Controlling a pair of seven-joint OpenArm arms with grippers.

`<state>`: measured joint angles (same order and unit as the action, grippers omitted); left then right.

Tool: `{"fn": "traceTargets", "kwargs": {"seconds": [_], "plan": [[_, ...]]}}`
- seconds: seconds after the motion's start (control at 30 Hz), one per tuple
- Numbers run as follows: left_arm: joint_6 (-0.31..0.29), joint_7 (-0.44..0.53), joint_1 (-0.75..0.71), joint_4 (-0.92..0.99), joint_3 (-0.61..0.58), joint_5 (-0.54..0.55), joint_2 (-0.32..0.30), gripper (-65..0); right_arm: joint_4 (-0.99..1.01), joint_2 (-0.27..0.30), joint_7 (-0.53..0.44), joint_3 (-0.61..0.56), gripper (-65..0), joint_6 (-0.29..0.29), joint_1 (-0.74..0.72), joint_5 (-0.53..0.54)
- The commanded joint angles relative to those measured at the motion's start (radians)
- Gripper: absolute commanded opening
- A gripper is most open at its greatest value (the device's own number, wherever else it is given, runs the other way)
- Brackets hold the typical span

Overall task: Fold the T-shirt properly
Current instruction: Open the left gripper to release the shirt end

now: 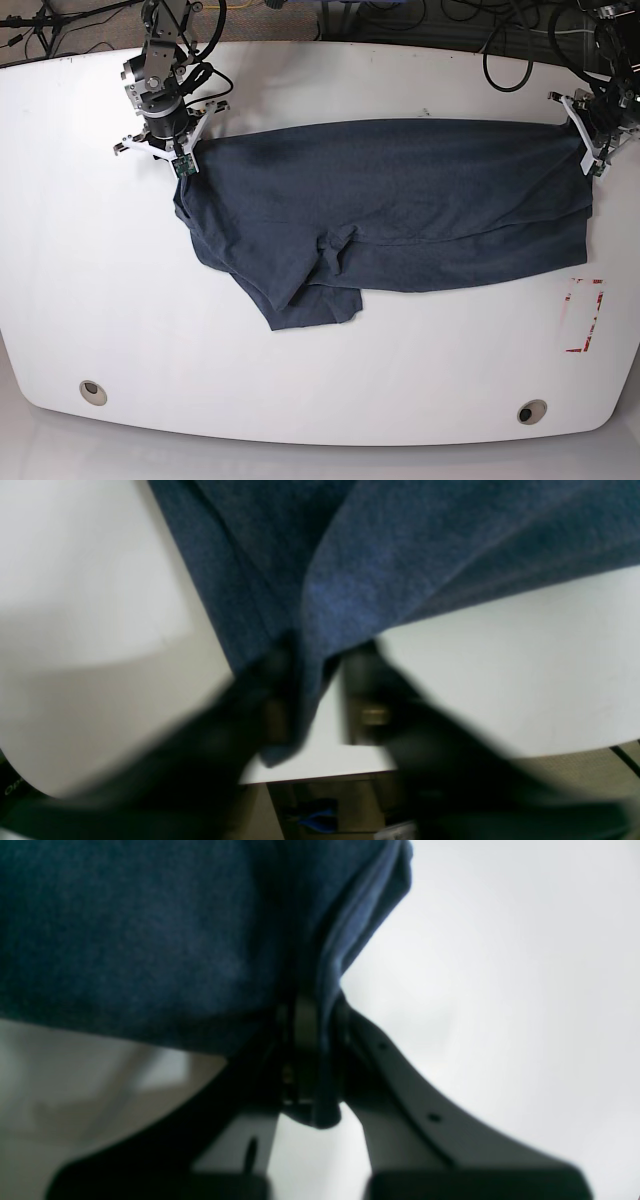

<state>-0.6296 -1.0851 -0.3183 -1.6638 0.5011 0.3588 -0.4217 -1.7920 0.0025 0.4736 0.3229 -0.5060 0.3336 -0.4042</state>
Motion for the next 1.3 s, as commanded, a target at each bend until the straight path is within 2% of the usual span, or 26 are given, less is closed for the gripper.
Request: {"fn": "traceTargets", "kwargs": {"seconds": [0.0, 0.03, 0.1, 0.2, 0.53, 0.9, 0.93, 1.03, 1.27], "plan": [[-0.003, 0.001, 0.009, -0.012, 0.008, -0.001, -0.015, -35.1, -0.015, 0.004, -0.017, 0.000, -65.0, 0.004, -0.004, 0.001], [-0.003, 0.001, 0.011, -0.012, 0.011, -0.001, -0.004, -28.7, -0.015, 0.004, -0.017, 0.000, -65.0, 0.004, -0.004, 0.001], [-0.003, 0.001, 0.021, -0.016, 0.026, 0.001, 0.008, -20.7, -0.015, 0.004, -0.017, 0.000, -65.0, 0.004, -0.006, 0.001], [-0.003, 0.000, 0.046, -0.017, 0.066, 0.016, 0.028, -14.7, -0.015, 0.003, -0.017, 0.000, -65.0, 0.004, -0.006, 0.001], [0.004, -0.008, 0.140, -0.009, 0.178, 0.194, 0.045, -14.6, -0.016, -0.011, -0.017, 0.000, -65.0, 0.002, -0.020, 0.001], [-0.005, -0.056, 0.321, 0.119, 0.245, 0.161, 0.040, -14.6, -0.015, -0.028, -0.017, 0.000, -65.0, 0.002, -0.032, 0.001], [-0.008, -0.066, 0.327, 0.121, 0.247, 0.161, 0.039, -14.6, -0.015, -0.031, -0.017, 0.000, -65.0, 0.002, -0.034, 0.001], [-0.069, -0.120, 0.336, 0.098, 0.250, 0.162, 0.010, -14.6, -0.015, -0.037, -0.017, 0.000, -65.0, 0.002, -0.035, 0.001], [-0.069, -0.186, 0.328, 0.037, 0.255, 0.154, 0.002, -14.6, -0.015, -0.040, -0.017, 0.000, -65.0, 0.002, -0.035, 0.001]]}}
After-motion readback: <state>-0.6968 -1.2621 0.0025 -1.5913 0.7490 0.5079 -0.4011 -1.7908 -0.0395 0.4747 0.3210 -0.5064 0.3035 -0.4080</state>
